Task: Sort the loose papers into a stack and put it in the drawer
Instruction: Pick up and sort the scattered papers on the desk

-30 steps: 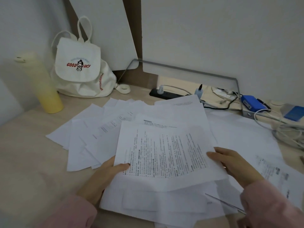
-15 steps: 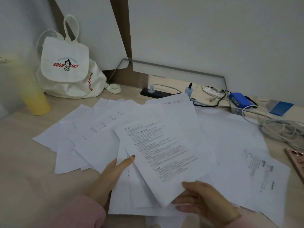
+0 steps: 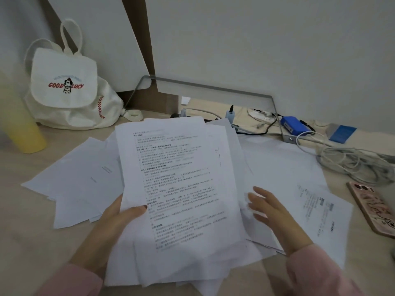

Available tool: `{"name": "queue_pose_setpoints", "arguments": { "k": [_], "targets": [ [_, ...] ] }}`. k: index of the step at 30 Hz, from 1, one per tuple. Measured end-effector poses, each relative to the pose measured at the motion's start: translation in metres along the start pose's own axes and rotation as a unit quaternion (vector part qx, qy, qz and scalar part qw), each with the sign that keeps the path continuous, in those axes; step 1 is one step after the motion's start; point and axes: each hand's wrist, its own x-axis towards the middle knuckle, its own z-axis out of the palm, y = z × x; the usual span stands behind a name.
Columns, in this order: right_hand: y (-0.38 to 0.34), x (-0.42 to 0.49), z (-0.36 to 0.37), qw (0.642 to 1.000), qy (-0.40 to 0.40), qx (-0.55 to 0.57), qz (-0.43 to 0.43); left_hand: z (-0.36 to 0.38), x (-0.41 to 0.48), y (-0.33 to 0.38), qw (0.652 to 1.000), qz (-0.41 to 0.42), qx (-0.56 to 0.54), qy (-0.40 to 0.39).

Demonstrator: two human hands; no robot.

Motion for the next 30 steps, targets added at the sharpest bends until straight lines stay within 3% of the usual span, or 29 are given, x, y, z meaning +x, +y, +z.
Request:
{"name": "queue_pose_setpoints", "arguments": {
  "k": [2, 6, 8, 11, 14, 17, 23, 26, 30],
  "targets": [
    [-0.005, 0.003, 0.020, 0.994, -0.093, 0.041, 0.040, -0.004, -0.004, -0.003, 0.999, -0.006, -0.036, 0.027],
    [-0.008, 0.001, 0.055, 0.976, -0.202, -0.064, 0.056, -0.006, -0.006, -0.008, 0.996, -0.006, -0.044, 0.072],
    [-0.012, 0.009, 0.053, 0.982, -0.160, -0.097, 0.016, -0.008, -0.004, -0.009, 0.996, 0.003, -0.026, 0.087],
    [-0.023, 0.032, 0.034, 0.987, -0.006, -0.150, -0.048, -0.012, 0.001, -0.005, 0.992, 0.035, 0.010, 0.121],
    [-0.024, 0.060, 0.011, 0.975, 0.089, -0.204, 0.006, -0.021, 0.011, -0.006, 0.979, 0.075, 0.083, 0.172],
    [-0.019, 0.077, 0.000, 0.971, 0.104, -0.201, 0.081, -0.024, 0.015, -0.014, 0.963, 0.090, 0.162, 0.193],
    [-0.020, 0.079, -0.001, 0.990, 0.089, -0.086, 0.069, -0.024, 0.014, -0.025, 0.952, 0.133, 0.190, 0.198],
    [-0.024, 0.072, 0.012, 0.980, 0.102, -0.168, 0.028, -0.025, 0.015, -0.024, 0.955, 0.129, 0.179, 0.198],
    [-0.040, 0.063, 0.010, 0.935, 0.177, -0.296, -0.086, -0.026, 0.016, -0.025, 0.954, 0.130, 0.179, 0.203]
  ]
}}
